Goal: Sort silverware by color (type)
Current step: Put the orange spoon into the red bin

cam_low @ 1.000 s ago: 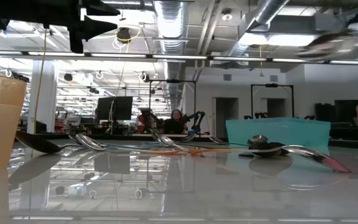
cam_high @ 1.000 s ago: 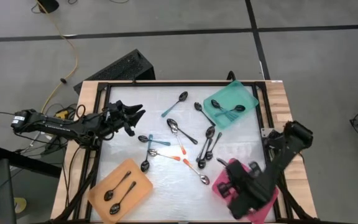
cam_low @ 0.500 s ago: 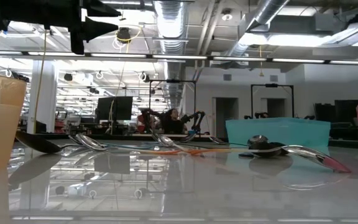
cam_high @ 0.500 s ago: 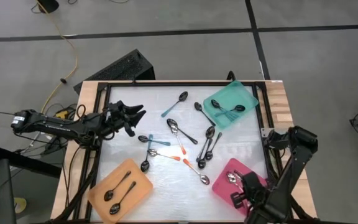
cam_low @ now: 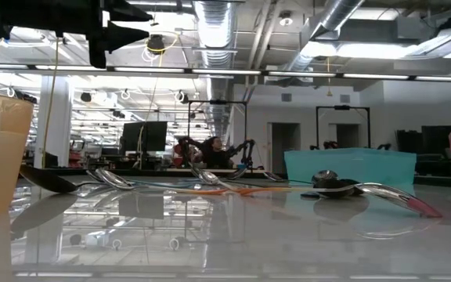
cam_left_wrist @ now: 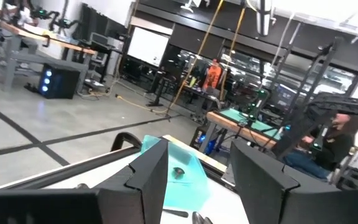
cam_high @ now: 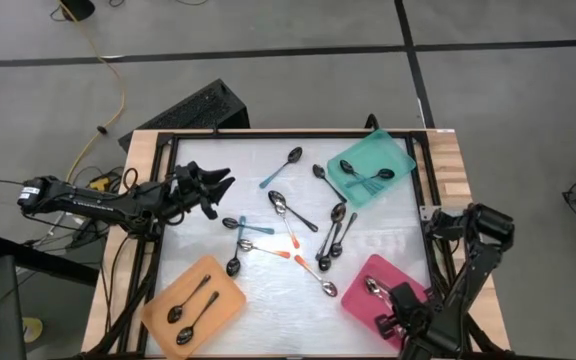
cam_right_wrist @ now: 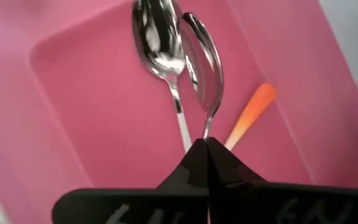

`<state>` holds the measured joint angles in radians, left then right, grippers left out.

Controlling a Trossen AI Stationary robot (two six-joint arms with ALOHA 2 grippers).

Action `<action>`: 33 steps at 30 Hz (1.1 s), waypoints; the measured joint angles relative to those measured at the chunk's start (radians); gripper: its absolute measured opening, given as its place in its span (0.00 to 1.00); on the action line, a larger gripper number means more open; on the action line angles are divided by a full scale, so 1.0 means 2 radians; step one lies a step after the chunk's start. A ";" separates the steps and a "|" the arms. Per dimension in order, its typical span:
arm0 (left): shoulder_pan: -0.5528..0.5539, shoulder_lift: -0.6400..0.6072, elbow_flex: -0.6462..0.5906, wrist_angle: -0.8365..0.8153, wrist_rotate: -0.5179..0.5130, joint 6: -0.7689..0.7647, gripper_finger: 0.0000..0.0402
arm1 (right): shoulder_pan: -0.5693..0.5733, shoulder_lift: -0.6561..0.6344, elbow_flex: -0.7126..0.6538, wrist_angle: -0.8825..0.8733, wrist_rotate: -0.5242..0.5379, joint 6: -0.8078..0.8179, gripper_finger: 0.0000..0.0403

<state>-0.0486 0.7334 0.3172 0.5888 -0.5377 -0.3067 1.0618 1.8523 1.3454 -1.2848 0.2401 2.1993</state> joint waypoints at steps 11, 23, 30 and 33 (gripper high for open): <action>0.000 0.000 0.000 0.000 -0.013 0.002 0.39 | 0.030 -0.001 -0.064 0.057 0.065 -0.006 0.00; 0.000 0.000 0.000 -0.016 -0.013 -0.003 0.39 | 0.030 -0.001 -0.116 0.122 0.107 -0.025 0.07; 0.000 0.000 0.000 -0.046 -0.009 -0.019 0.39 | 0.027 -0.008 -0.117 0.098 0.099 -0.046 0.22; 0.000 0.000 0.000 -0.045 0.004 -0.021 0.39 | 0.023 -0.031 -0.117 0.086 0.097 -0.070 0.28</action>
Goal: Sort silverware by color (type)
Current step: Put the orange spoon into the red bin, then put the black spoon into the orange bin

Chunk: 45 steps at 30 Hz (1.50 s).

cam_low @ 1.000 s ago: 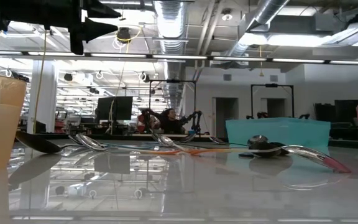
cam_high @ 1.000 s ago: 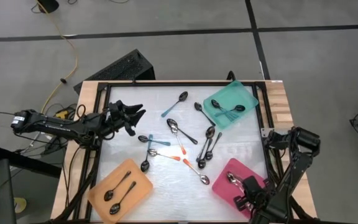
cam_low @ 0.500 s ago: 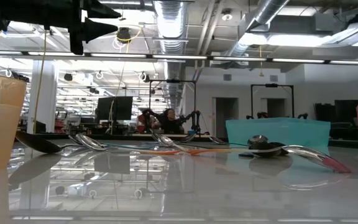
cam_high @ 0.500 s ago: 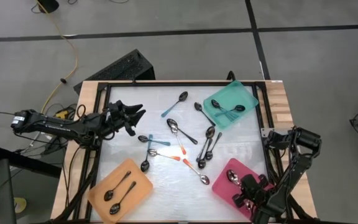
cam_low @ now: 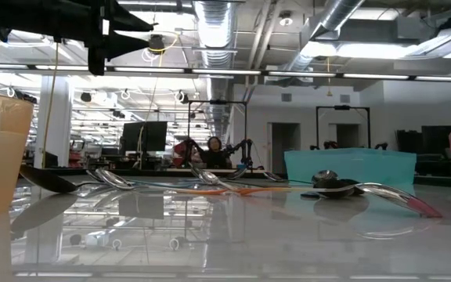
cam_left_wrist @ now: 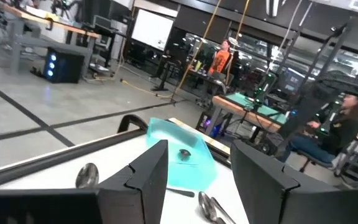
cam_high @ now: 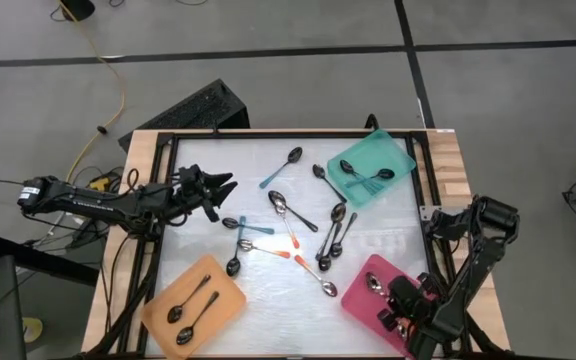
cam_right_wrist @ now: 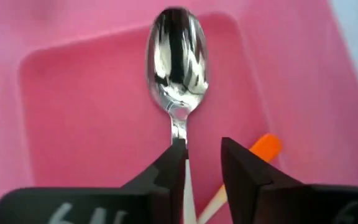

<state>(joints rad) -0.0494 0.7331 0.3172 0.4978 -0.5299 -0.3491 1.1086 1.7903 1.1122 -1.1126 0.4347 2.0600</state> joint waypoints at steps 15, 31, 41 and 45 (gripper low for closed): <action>-0.035 0.000 0.000 -0.021 0.106 -0.064 0.39 | -0.067 -0.164 0.000 -0.033 0.141 -0.205 0.43; -0.045 0.000 0.000 -0.020 0.055 -0.079 0.39 | -0.398 -0.187 -0.009 0.015 0.119 -0.485 0.42; -0.045 0.000 0.000 -0.062 0.048 -0.109 0.39 | -0.490 -0.181 -0.091 0.242 -0.009 -0.602 0.42; -0.045 0.000 0.000 -0.070 0.045 -0.115 0.39 | -0.512 -0.166 -0.105 0.265 -0.017 -0.587 0.42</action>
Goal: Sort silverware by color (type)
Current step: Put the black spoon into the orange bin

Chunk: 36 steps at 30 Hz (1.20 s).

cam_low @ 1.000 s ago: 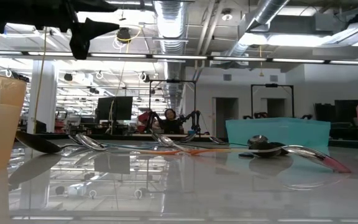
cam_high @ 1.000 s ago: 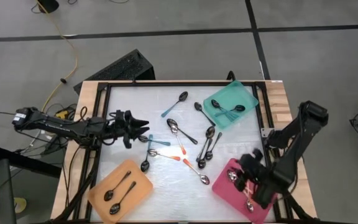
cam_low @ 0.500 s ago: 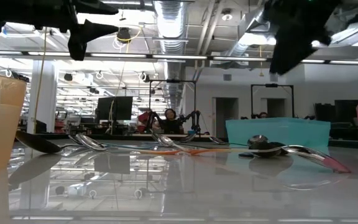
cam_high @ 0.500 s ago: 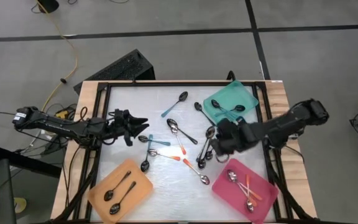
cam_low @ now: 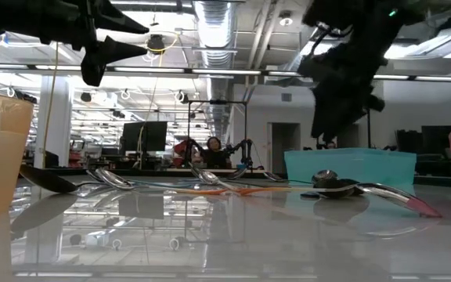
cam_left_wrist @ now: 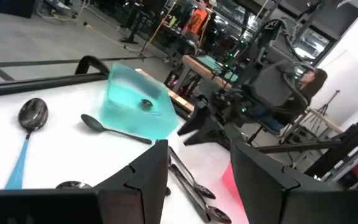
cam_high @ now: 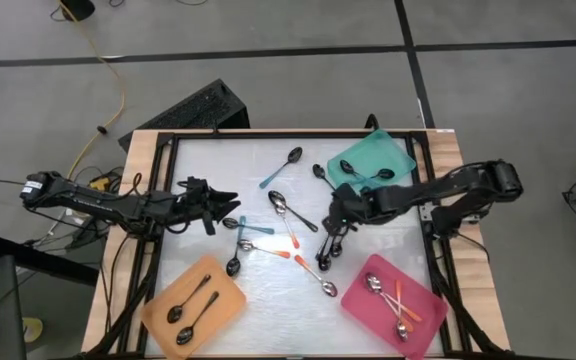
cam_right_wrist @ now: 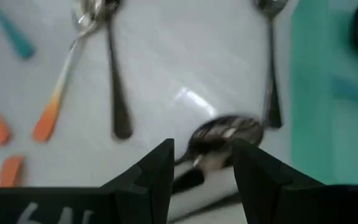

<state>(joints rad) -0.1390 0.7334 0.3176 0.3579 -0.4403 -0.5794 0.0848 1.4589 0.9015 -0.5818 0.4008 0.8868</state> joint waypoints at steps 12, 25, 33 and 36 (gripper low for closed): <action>0.001 0.000 0.000 -0.004 -0.025 0.001 0.39 | 0.006 0.098 0.021 0.089 -0.074 -0.288 0.42; 0.001 0.000 0.000 -0.005 -0.050 0.009 0.39 | 0.009 0.103 0.025 0.032 -0.084 -0.586 0.42; 0.001 0.000 0.000 -0.006 -0.058 0.009 0.39 | 0.006 0.153 0.027 0.038 -0.084 -0.609 0.42; 0.001 0.000 0.000 -0.006 -0.058 0.008 0.39 | 0.006 0.160 0.027 0.038 -0.084 -0.603 0.41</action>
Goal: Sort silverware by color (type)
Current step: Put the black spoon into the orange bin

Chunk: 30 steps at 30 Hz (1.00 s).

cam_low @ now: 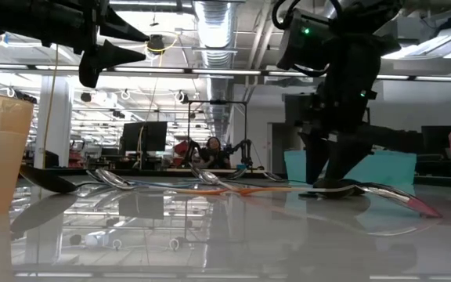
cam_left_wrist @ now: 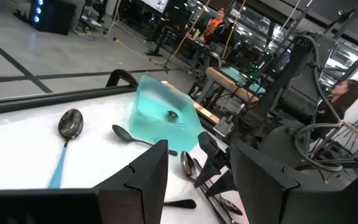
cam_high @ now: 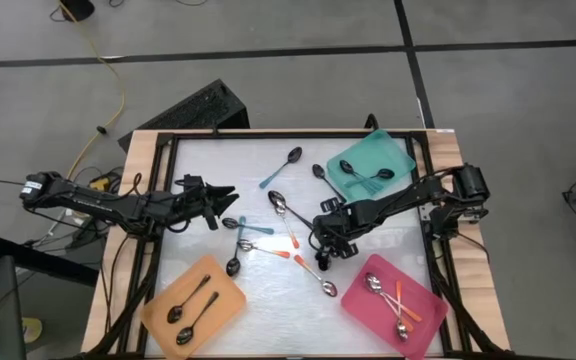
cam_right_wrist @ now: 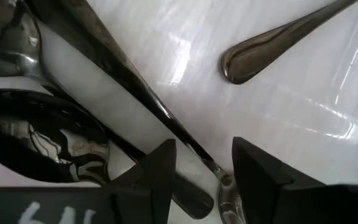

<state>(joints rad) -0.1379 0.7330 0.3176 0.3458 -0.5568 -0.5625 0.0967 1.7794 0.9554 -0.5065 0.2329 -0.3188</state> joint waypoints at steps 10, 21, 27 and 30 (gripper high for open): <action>0.000 0.000 0.000 0.000 0.000 0.000 0.39 | -0.016 0.001 0.000 -0.012 -0.052 -0.015 0.28; 0.000 0.000 0.000 0.000 0.000 0.000 0.39 | -0.027 0.002 -0.001 -0.014 -0.057 -0.011 0.07; 0.000 0.000 0.000 0.000 0.000 0.000 0.39 | -0.021 0.002 -0.001 -0.014 -0.050 0.022 0.02; 0.000 0.000 0.000 0.000 0.000 0.000 0.39 | -0.015 0.002 -0.002 -0.013 -0.045 0.040 0.02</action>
<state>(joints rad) -0.1378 0.7332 0.3176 0.3460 -0.5571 -0.5621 0.0661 1.7828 0.9521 -0.5325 0.1435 -0.2391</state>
